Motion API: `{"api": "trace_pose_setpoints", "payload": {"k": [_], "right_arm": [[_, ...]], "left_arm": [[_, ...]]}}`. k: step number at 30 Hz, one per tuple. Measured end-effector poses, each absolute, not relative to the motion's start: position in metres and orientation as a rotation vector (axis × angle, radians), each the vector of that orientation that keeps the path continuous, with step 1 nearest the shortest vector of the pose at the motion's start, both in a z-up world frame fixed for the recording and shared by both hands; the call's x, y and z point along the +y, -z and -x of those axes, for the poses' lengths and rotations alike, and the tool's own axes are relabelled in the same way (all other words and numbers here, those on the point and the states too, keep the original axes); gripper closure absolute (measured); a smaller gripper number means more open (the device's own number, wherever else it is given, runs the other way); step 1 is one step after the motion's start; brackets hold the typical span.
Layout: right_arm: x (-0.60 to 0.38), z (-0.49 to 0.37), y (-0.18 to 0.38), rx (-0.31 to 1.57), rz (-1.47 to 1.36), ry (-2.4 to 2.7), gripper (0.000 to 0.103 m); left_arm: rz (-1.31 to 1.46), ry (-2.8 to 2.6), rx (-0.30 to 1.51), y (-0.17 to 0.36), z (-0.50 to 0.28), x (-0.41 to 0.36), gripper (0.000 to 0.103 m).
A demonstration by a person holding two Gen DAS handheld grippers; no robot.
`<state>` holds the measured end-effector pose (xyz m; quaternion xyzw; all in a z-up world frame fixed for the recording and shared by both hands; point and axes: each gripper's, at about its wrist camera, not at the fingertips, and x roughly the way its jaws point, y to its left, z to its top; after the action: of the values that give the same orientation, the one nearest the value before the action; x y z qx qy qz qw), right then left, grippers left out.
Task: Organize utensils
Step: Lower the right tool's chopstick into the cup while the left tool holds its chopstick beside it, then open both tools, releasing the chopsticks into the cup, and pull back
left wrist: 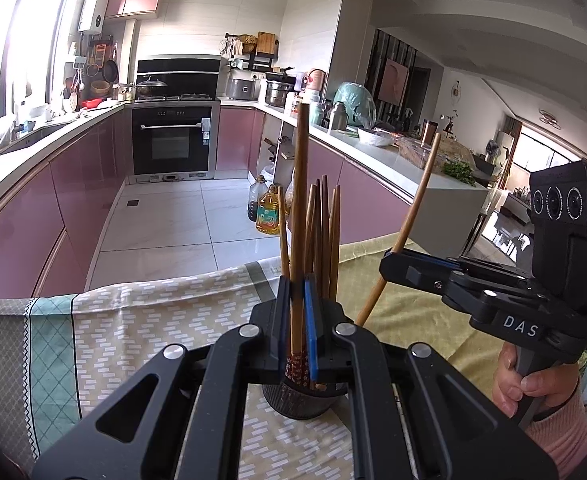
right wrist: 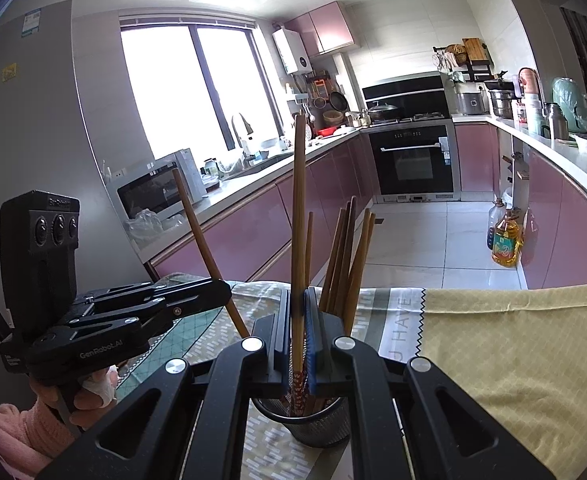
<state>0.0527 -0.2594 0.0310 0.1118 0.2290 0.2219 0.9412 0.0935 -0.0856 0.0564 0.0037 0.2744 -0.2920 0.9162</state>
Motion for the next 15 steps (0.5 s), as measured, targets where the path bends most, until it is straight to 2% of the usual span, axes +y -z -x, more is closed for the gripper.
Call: {"api": "trace_pose_setpoints", "payload": {"k": [15], "right_arm": [[-0.258, -0.069, -0.013, 0.518, -0.226, -0.449, 0.097]], "left_arm": [[-0.029, 0.603, 0.599, -0.045, -0.099, -0.091, 0.095]]}}
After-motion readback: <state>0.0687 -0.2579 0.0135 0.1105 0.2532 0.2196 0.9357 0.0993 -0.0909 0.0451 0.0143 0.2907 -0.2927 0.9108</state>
